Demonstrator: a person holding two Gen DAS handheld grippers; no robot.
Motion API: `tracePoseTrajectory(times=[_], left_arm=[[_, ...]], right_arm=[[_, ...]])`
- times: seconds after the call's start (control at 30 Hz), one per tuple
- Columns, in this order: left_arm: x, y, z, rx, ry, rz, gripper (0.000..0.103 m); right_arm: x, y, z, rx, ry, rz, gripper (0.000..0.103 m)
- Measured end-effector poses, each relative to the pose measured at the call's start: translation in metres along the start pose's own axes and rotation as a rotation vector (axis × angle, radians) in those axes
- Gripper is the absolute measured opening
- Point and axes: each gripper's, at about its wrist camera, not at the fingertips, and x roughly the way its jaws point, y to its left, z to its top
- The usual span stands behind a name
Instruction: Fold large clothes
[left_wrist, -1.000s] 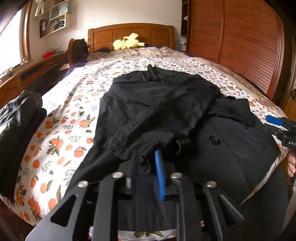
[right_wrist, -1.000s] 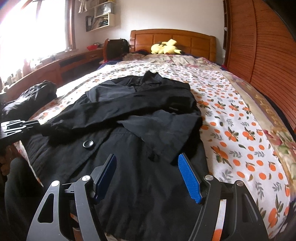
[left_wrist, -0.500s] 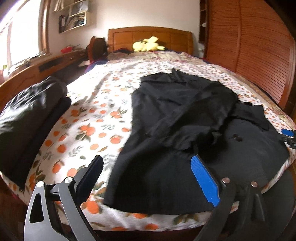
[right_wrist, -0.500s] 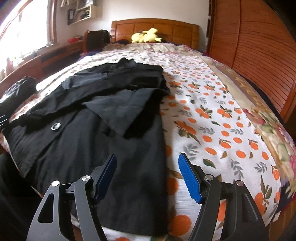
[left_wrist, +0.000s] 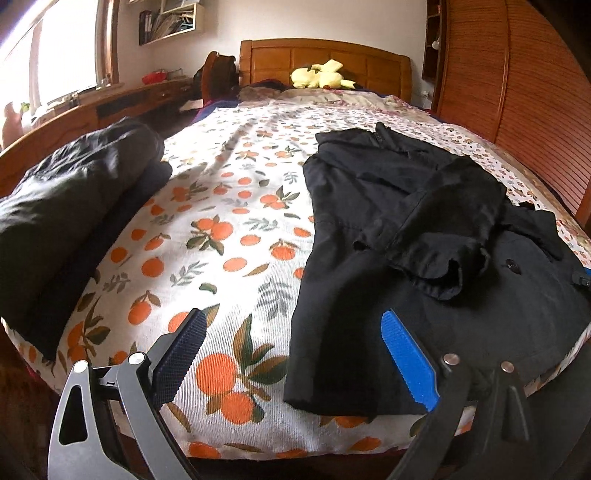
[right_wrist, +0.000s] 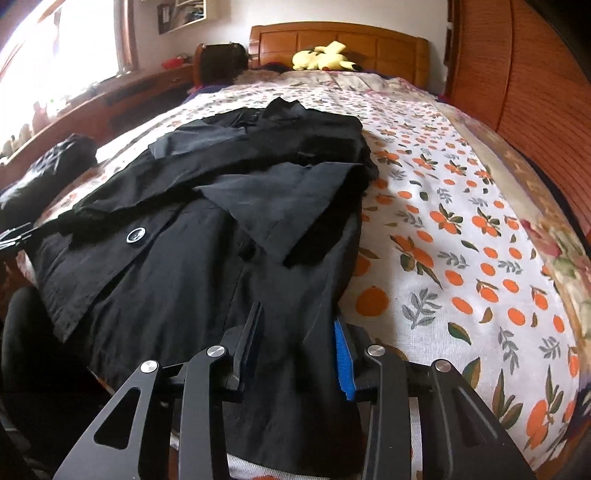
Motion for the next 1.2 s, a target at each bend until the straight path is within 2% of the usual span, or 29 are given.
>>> tracePoseTrajectory(times=[0.17, 0.23, 0.33, 0.4, 0.43, 0.47, 0.5, 0.53, 0.57, 0.6, 0.63, 0.83, 1.03, 1.2], left_arm=[[0.0, 0.003, -0.008, -0.014, 0.013, -0.017, 0.096], [0.0, 0.004, -0.011, -0.015, 0.017, -0.025, 0.093], [-0.003, 0.005, -0.015, -0.025, 0.016, -0.049, 0.076], [-0.006, 0.004, -0.017, -0.024, 0.012, -0.069, 0.058], [-0.007, 0.003, -0.017, -0.025, 0.013, -0.08, 0.053], [-0.007, 0.002, -0.017, -0.024, 0.015, -0.094, 0.043], [-0.008, 0.001, -0.017, -0.02, 0.019, -0.102, 0.037], [-0.008, 0.0, -0.017, -0.017, 0.021, -0.103, 0.035], [-0.008, -0.001, -0.016, -0.016, 0.025, -0.113, 0.024], [-0.008, -0.002, -0.014, -0.018, 0.032, -0.127, 0.011], [-0.01, -0.003, -0.01, -0.021, 0.036, -0.138, 0.007], [-0.06, -0.019, 0.036, -0.005, -0.091, -0.194, 0.004], [-0.12, -0.034, 0.088, 0.009, -0.239, -0.207, 0.004], [-0.18, -0.038, 0.114, 0.015, -0.354, -0.214, 0.004]], right_arm=[[0.002, -0.002, -0.001, 0.011, 0.009, -0.007, 0.035], [0.003, -0.003, -0.004, 0.013, 0.016, -0.011, 0.036], [0.004, -0.005, -0.008, 0.018, 0.027, -0.015, 0.037], [0.003, -0.007, -0.011, 0.024, 0.034, -0.013, 0.037], [0.002, -0.007, -0.012, 0.025, 0.035, -0.012, 0.037], [0.001, -0.007, -0.013, 0.024, 0.038, -0.009, 0.037], [0.0, -0.007, -0.013, 0.022, 0.039, -0.006, 0.037], [-0.001, -0.006, -0.013, 0.02, 0.039, -0.004, 0.03], [-0.002, -0.005, -0.012, 0.013, 0.036, 0.004, 0.02], [-0.005, -0.005, -0.01, 0.011, 0.02, 0.009, 0.005], [-0.011, -0.006, -0.007, 0.019, -0.01, 0.017, 0.004], [-0.051, -0.008, 0.038, 0.045, -0.145, 0.078, 0.003], [-0.106, -0.002, 0.083, 0.028, -0.272, 0.069, 0.002], [-0.169, 0.003, 0.095, -0.017, -0.367, 0.048, 0.002]])
